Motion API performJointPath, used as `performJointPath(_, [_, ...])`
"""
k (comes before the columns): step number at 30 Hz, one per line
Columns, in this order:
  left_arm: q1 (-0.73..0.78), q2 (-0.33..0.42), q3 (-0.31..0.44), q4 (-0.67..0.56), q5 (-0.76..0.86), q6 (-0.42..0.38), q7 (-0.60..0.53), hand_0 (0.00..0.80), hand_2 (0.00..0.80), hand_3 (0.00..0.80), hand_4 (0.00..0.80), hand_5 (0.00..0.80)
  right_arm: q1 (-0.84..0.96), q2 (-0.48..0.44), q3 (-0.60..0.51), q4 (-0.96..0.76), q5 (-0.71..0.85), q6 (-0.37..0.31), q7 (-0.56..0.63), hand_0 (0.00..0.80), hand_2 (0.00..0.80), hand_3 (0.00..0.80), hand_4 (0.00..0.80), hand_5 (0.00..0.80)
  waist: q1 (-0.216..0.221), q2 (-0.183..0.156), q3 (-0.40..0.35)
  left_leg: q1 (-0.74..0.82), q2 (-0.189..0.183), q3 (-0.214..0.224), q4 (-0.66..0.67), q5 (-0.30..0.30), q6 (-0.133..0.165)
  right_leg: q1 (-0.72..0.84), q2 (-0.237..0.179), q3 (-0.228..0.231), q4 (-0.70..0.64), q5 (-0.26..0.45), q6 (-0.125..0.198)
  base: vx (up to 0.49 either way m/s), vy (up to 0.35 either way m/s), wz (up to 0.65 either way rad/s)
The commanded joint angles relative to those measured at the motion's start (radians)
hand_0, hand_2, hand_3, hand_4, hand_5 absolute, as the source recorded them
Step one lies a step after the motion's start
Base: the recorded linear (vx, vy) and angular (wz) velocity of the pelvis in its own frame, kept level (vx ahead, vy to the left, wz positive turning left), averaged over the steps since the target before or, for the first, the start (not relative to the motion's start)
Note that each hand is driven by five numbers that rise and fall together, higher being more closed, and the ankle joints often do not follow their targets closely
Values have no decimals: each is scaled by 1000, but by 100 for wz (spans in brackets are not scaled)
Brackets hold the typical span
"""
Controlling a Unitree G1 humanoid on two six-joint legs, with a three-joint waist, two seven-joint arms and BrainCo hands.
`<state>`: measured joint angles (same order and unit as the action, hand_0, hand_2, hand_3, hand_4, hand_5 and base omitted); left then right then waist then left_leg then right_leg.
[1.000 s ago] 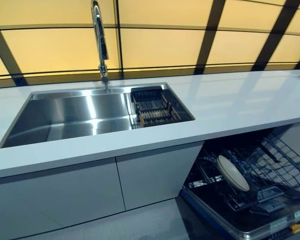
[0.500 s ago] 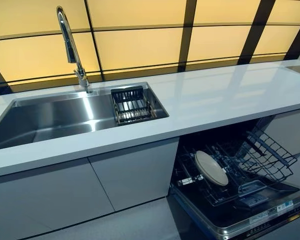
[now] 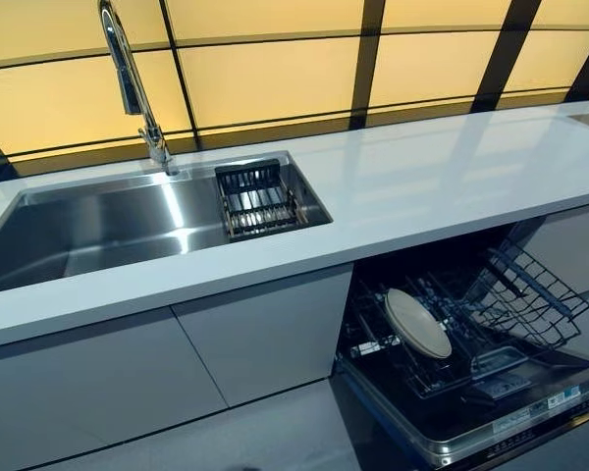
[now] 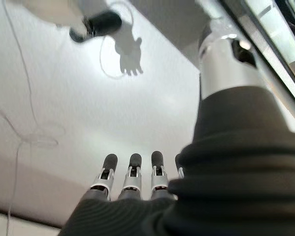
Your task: Take plates into dishwasher
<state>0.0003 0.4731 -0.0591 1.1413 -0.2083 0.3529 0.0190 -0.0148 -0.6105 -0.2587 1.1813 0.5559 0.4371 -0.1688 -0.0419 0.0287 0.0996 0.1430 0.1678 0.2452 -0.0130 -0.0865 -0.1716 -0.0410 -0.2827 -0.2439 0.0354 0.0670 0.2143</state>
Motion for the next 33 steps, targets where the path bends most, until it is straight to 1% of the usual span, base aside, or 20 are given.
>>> performJointPath(1, [-7, 25, 31, 47, 43, -30, 14, 0, 0, 0, 0, 0, -34, 34, 22, 21, 65, -77, -37, 0, 0, 0, 0, 0, -9, -21, 27, -17, -33, -5, -35, 45, 94, -53, -15, 2, 44, 61, -3, -81, -23, 1])
performJointPath(4, [-14, 19, 24, 50, 40, -42, 16, 0, 0, 0, 0, 0, -46, 45, 29, 24, 118, -98, -39, 0, 0, 0, 0, 0, -12, -9, 37, -26, -39, -9, -43, 50, 95, -77, -19, 8, 61, 57, -6, -96, -21, 1])
performJointPath(6, [-32, 16, 8, 50, 20, -58, 17, 0, 0, 0, 0, 0, -72, 53, 25, 30, 204, -114, -48, 0, 0, 0, 0, 0, -16, 7, 55, -42, -48, -17, -47, 52, 98, -108, -24, 15, 83, 50, -10, -172, -10, -1])
performJointPath(7, [-36, 13, 7, 48, 19, -59, 17, 0, 0, 0, 0, 0, -76, 53, 22, 33, 203, -118, -42, 0, 0, 0, 0, 0, -16, 11, 60, -45, -51, -18, -47, 52, 98, -115, -25, 14, 87, 48, -11, -193, 20, -1])
performJointPath(10, [-53, -2, -7, 31, -6, -63, 15, 0, 0, 0, 0, 0, -111, 39, 30, 31, 241, -135, -39, 0, 0, 0, 0, 0, -21, 40, 88, -72, -59, -17, -27, 52, 100, -159, -34, 15, 124, 33, -21, -196, 42, 5])
performJointPath(12, [-59, -10, -12, 23, -14, -66, 14, 0, 0, 0, 0, 0, -130, 32, 27, 22, 299, -142, -37, 0, 0, 0, 0, 0, -20, 57, 107, -86, -61, -21, 2, 40, 103, -179, -44, 18, 165, 13, -31, -159, 51, 5])
performJointPath(13, [-66, -15, -17, 23, -15, -69, 12, 0, 0, 0, 0, 0, -141, 26, 23, 23, 314, -156, -18, 0, 0, 0, 0, 0, -18, 67, 119, -106, -62, -24, 23, 39, 104, -195, -52, 18, 189, 5, -40, -127, 57, 2])
performJointPath(14, [-66, -18, -18, 22, -15, -71, 9, 0, 0, 0, 0, 0, -146, 23, 22, 21, 322, -164, -13, 0, 0, 0, 0, 0, -16, 74, 126, -110, -63, -27, 34, 33, 105, -199, -56, 20, 206, -7, -42, -145, 68, 0])
performJointPath(16, [-73, -20, -19, 25, -21, -77, 3, 0, 0, 0, 0, 0, -162, 16, 27, 8, 388, -167, 2, 0, 0, 0, 0, 0, -14, 86, 139, -128, -68, -32, 60, 25, 106, -215, -68, 24, 234, -18, -49, -123, 89, 2])
performJointPath(18, [-85, -38, -33, 30, -56, -101, 5, 0, 0, 0, 0, 0, -205, 11, 27, -9, 512, -180, 38, 0, 0, 0, 0, 0, -14, 113, 167, -168, -78, -32, 123, 6, 113, -253, -86, 35, 300, -50, -67, -173, 140, 2])
performJointPath(19, [-87, -43, -34, 32, -64, -107, 9, 0, 0, 0, 0, 0, -214, 11, 29, -12, 530, -181, 48, 0, 0, 0, 0, 0, -13, 118, 171, -178, -80, -33, 141, 0, 114, -262, -90, 39, 316, -56, -72, -143, 133, 1])
performJointPath(21, [-94, -64, -40, 35, -88, -126, 13, 0, 0, 0, 0, 0, -248, 10, 38, -21, 621, -183, 74, 0, 0, 0, 0, 0, -9, 138, 186, -209, -83, -28, 200, -16, 117, -285, -110, 45, 370, -80, -86, -112, 110, 4])
performJointPath(24, [-98, -78, -44, 40, -96, -135, 13, 0, 0, 0, 0, 0, -284, 4, 44, -24, 677, -184, 100, 0, 0, 0, 0, 0, -5, 152, 197, -223, -87, -24, 250, -34, 118, -293, -122, 45, 408, -100, -95, -53, 81, 11])
performJointPath(26, [-99, -92, -56, 41, -118, -143, 11, 0, 0, 0, 0, 0, -346, -3, 59, -39, 708, -189, 102, 0, 0, 0, 0, 0, 2, 169, 209, -247, -94, -23, 319, -56, 121, -301, -137, 50, 460, -127, -109, -2, 114, 11])
performJointPath(27, [-99, -100, -64, 41, -127, -145, 14, 0, 0, 0, 0, 0, -379, -5, 66, -46, 719, -202, 106, 0, 0, 0, 0, 0, 8, 178, 212, -255, -97, -41, 358, -90, 116, -298, -138, 70, 498, -170, -104, -20, 114, 13])
performJointPath(28, [-99, -108, -71, 43, -136, -146, 15, 0, 0, 0, 0, 0, -410, -10, 73, -50, 731, -205, 114, 0, 0, 0, 0, 0, 9, 181, 217, -272, -97, -28, 376, -73, 122, -305, -146, 59, 500, -154, -119, -7, 90, 9])
performJointPath(30, [-96, -115, -77, 49, -145, -152, 18, 0, 0, 0, 0, 0, -437, -13, 78, -60, 741, -206, 134, 0, 0, 0, 0, 0, 12, 186, 219, -279, -95, -30, 395, -78, 122, -303, -148, 62, 516, -165, -124, -4, 74, 2])
performJointPath(33, [-77, -127, -78, 59, -139, -157, 10, 0, 0, 0, 0, 0, -477, -10, 87, -96, 742, -221, 213, 0, 0, 0, 0, 0, 20, 191, 218, -276, -87, -32, 422, -84, 117, -285, -157, 62, 538, -186, -126, 82, 70, -2])
